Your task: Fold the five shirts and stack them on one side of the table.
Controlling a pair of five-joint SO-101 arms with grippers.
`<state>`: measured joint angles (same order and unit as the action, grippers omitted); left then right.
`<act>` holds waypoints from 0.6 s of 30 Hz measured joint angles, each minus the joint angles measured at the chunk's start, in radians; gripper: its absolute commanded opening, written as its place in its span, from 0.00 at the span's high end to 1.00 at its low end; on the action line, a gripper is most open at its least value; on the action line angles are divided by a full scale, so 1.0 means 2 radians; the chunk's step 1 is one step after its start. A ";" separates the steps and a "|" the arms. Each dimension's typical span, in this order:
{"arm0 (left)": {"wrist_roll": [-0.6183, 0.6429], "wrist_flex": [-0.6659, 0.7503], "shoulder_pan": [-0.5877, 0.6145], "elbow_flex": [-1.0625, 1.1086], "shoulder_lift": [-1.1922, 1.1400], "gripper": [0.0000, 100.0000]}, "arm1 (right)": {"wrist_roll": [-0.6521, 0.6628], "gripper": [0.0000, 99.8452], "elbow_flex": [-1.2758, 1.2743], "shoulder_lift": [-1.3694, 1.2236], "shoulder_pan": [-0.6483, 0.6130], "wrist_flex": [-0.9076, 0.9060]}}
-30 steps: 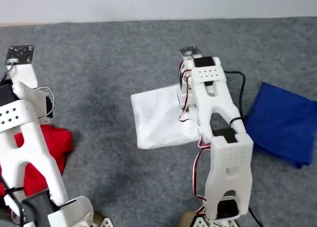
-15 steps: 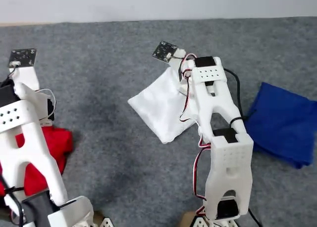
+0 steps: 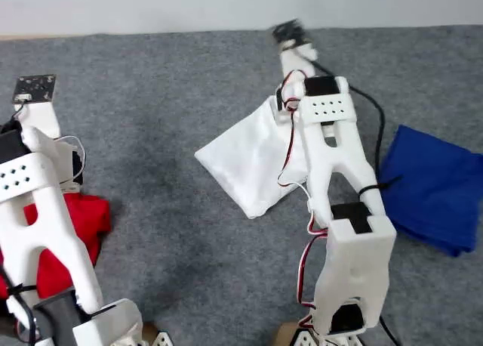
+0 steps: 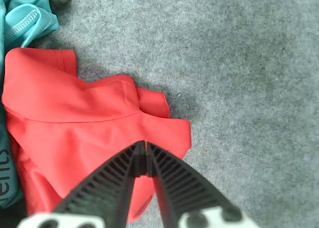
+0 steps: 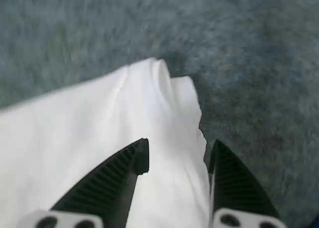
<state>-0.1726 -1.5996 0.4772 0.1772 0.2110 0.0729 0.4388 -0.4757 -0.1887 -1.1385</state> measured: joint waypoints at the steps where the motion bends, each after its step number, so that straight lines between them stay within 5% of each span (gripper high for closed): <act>1: 0.000 0.000 0.000 0.000 0.000 0.99 | -0.040 0.79 0.000 0.009 0.000 -0.005; 10: 0.000 0.000 0.000 0.000 0.000 0.99 | -0.331 0.77 0.000 0.057 -0.031 -0.113; 18: 0.000 0.000 0.000 0.000 0.000 0.99 | -0.468 0.49 0.000 0.057 -0.084 -0.183</act>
<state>-0.1726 -1.5996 0.4772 0.1772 0.2110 -0.8631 0.4388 -0.3621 -0.3560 -1.5052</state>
